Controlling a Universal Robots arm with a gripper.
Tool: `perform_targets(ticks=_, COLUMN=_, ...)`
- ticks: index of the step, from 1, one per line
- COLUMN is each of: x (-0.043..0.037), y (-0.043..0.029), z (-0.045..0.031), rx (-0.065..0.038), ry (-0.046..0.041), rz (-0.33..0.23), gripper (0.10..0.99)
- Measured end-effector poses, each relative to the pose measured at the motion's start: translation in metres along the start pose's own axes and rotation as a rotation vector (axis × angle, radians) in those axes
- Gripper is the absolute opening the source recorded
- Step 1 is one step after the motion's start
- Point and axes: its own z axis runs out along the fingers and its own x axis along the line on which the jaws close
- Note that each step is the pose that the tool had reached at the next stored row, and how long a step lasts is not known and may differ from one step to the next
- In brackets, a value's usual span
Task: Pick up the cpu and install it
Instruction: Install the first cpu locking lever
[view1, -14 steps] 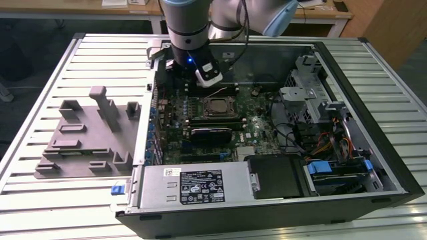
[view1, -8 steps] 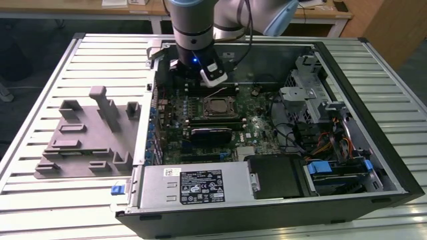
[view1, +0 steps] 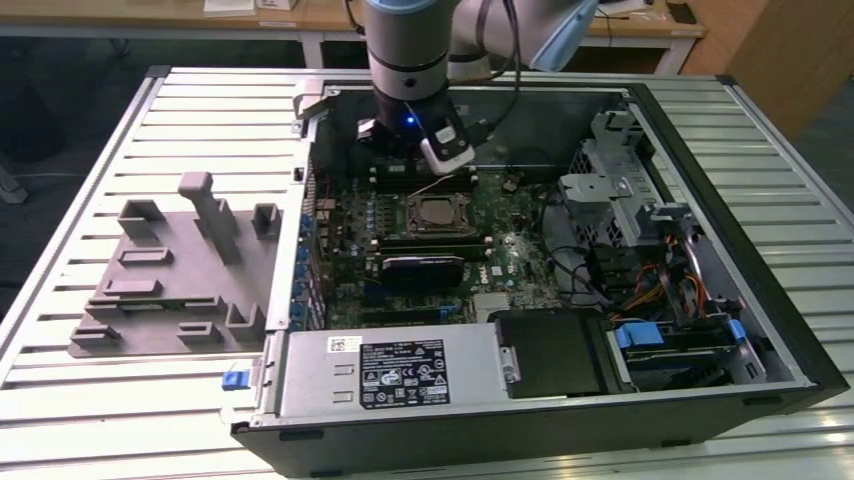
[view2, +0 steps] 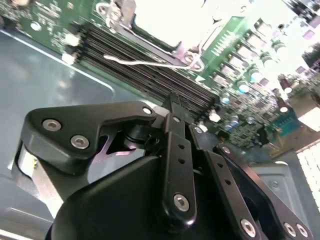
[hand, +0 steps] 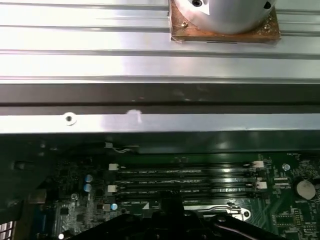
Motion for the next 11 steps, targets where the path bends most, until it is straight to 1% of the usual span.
perform_targets(ticks=7, x=-0.0161, y=0.0003, z=0.0007, rx=0.008, ry=-0.0020, rz=0.006, gripper=0.106)
perform_targets(ticks=11, x=-0.0178, y=0.0003, z=0.0008, rx=0.008, ry=-0.0021, rz=0.006, gripper=0.106)
